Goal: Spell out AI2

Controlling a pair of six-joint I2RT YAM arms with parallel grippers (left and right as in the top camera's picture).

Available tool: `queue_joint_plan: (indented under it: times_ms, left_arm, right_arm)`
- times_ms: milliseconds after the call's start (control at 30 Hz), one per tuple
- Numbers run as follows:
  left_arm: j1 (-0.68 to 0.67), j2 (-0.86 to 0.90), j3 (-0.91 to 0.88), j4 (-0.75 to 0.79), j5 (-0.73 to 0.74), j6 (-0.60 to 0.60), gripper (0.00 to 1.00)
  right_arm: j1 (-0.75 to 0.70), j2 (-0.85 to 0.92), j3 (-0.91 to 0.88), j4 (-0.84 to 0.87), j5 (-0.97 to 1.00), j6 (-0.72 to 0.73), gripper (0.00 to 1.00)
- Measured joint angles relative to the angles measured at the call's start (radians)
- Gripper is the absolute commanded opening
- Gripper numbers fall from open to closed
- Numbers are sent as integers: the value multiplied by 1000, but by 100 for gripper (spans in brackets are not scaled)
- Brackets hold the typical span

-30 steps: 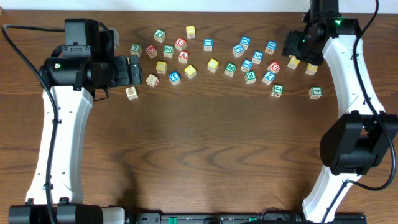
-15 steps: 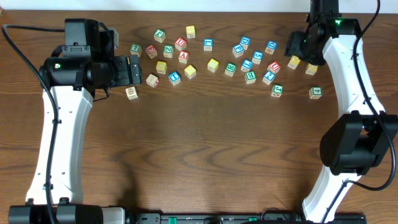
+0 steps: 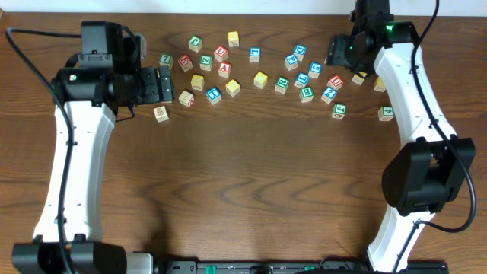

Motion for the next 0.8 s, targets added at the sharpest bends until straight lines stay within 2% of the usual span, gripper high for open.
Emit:
queue_joint_plan:
  times_ms: [200, 300, 400, 533, 633, 800]
  left_arm:
    - [-35, 99, 38, 87, 0, -5, 95]
    - [-78, 219, 166, 37, -1, -3, 94]
    - [-114, 385, 392, -55, 0, 5, 91]
    - [-150, 575, 642, -100, -3, 7, 89]
    - [-174, 657, 738, -84, -5, 7, 89]
    - [-222, 730, 768, -9, -55, 7, 87]
  right_arm:
    - [5, 0, 0, 0, -8, 0, 72]
    - [5, 0, 0, -14, -8, 0, 74]
    - [5, 0, 0, -38, -8, 0, 75]
    - [5, 0, 0, -76, -8, -3, 76]
    - [5, 0, 0, -92, -8, -4, 76]
    - [5, 0, 0, -113, -8, -4, 77]
